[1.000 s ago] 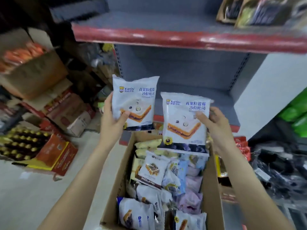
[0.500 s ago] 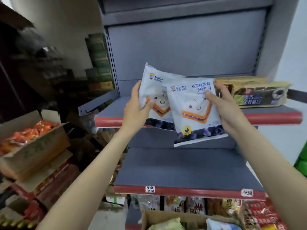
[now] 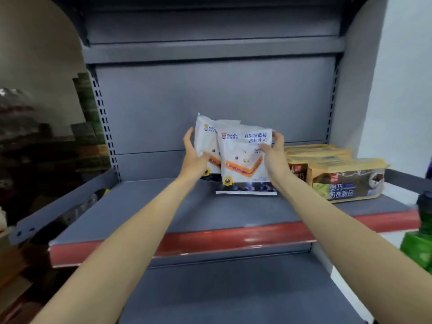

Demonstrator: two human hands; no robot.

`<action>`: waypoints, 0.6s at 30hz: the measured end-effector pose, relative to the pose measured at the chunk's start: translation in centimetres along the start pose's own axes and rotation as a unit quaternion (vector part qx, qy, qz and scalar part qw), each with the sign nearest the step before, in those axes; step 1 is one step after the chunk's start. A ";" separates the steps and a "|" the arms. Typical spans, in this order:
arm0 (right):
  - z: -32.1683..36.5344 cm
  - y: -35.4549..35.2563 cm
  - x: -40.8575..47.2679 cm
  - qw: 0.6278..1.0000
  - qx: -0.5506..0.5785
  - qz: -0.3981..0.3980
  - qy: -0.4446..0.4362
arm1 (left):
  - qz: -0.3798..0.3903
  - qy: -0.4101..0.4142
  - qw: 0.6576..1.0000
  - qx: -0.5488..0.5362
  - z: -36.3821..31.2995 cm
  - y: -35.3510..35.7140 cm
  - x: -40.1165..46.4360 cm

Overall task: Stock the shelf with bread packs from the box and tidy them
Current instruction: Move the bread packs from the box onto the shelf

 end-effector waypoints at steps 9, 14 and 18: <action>1.1 0.4 4.1 0.981 -0.149 -0.082 -0.088 | 0.146 -0.037 0.954 0.260 4.6 4.3 5.0; -0.3 1.2 4.8 0.846 -0.505 -0.118 -0.125 | 0.140 -0.037 0.913 0.382 5.0 5.1 6.4; -0.6 1.9 5.3 0.699 -0.674 -0.110 -0.211 | 0.132 -0.119 0.958 0.225 6.2 6.5 6.8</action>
Point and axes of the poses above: each hand's wrist, its own x-axis towards the middle knuckle, its own y-axis out of the palm, z = x × y, the point moved 7 cm from there along x, towards the middle knuckle, and after that the axes turned 7 degrees about y, right-handed, at the moved point
